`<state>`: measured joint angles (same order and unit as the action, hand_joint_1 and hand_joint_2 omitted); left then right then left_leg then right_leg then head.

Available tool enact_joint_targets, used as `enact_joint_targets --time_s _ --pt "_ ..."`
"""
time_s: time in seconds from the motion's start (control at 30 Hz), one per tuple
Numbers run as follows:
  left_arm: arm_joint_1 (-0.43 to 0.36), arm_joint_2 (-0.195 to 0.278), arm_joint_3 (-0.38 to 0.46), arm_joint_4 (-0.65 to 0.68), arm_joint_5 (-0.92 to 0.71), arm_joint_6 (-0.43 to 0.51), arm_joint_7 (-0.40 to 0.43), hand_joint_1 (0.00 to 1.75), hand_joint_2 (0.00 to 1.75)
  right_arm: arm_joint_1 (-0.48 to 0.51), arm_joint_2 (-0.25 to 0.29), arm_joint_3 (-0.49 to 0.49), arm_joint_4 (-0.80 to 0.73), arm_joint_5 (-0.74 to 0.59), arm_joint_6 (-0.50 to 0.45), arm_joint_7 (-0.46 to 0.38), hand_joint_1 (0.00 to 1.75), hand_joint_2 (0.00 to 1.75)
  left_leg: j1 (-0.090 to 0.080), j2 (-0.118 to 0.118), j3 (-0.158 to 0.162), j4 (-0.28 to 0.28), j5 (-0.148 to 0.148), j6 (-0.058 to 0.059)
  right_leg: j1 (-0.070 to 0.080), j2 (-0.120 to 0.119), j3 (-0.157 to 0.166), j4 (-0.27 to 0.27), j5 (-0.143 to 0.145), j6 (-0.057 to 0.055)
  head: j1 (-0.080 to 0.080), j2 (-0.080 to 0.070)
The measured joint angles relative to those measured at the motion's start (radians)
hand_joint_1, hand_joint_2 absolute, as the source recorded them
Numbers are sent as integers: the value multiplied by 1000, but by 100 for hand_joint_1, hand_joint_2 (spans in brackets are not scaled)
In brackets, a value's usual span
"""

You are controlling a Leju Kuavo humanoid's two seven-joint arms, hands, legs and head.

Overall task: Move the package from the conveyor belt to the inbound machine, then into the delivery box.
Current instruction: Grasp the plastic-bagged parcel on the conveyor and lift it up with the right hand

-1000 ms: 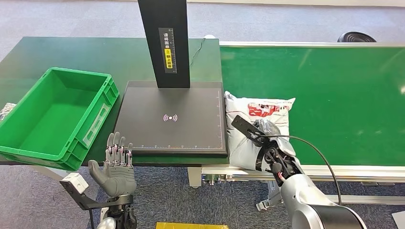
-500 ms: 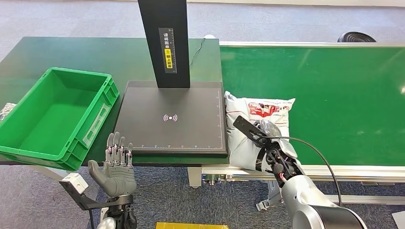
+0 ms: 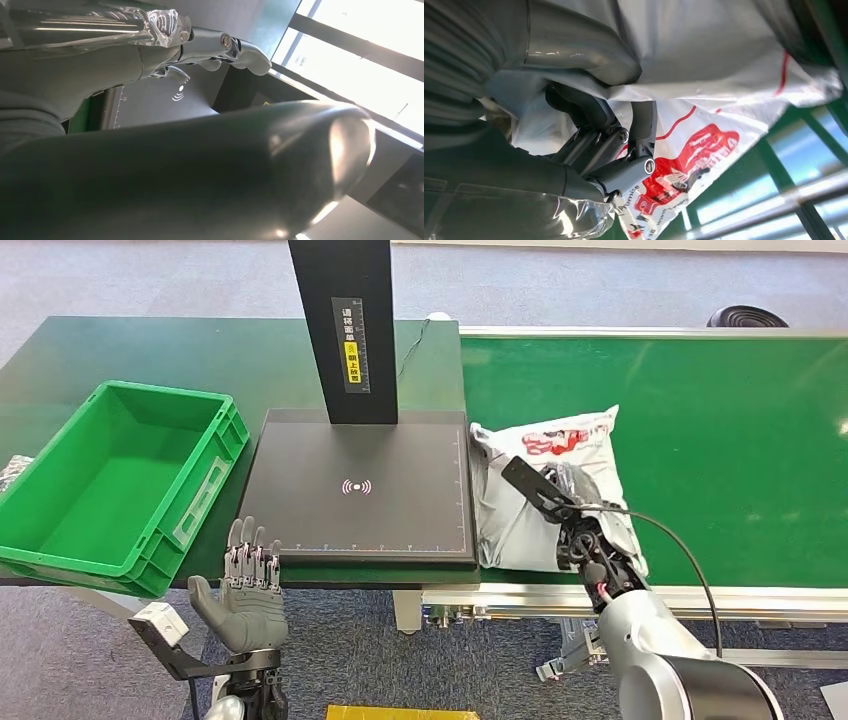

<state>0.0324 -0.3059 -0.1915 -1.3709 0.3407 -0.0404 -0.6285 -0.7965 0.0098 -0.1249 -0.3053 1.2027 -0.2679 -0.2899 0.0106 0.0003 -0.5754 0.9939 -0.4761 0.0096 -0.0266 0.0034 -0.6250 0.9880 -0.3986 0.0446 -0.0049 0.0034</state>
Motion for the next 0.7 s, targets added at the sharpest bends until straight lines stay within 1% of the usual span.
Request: enact_joint_targets --time_s 0.3,0.43,0.7 --pt "-2 8 -19 11 8 11 -23 0 0 -103 -17 -30 -47 -109 -1 -130 175 175 0 0 0 0 0 0 0 0 -1 0 0 0 0 0" --pt "-2 9 -20 12 10 13 -27 0 0 -125 -17 -33 -57 -124 1 -143 175 175 0 0 0 0 0 0 0 0 -1 1 0 0 0 0" --pt "-2 9 -20 12 10 13 -27 0 0 -129 -17 -33 -61 -129 1 -147 175 175 0 0 0 0 0 0 0 0 -1 1 0 0 0 0"
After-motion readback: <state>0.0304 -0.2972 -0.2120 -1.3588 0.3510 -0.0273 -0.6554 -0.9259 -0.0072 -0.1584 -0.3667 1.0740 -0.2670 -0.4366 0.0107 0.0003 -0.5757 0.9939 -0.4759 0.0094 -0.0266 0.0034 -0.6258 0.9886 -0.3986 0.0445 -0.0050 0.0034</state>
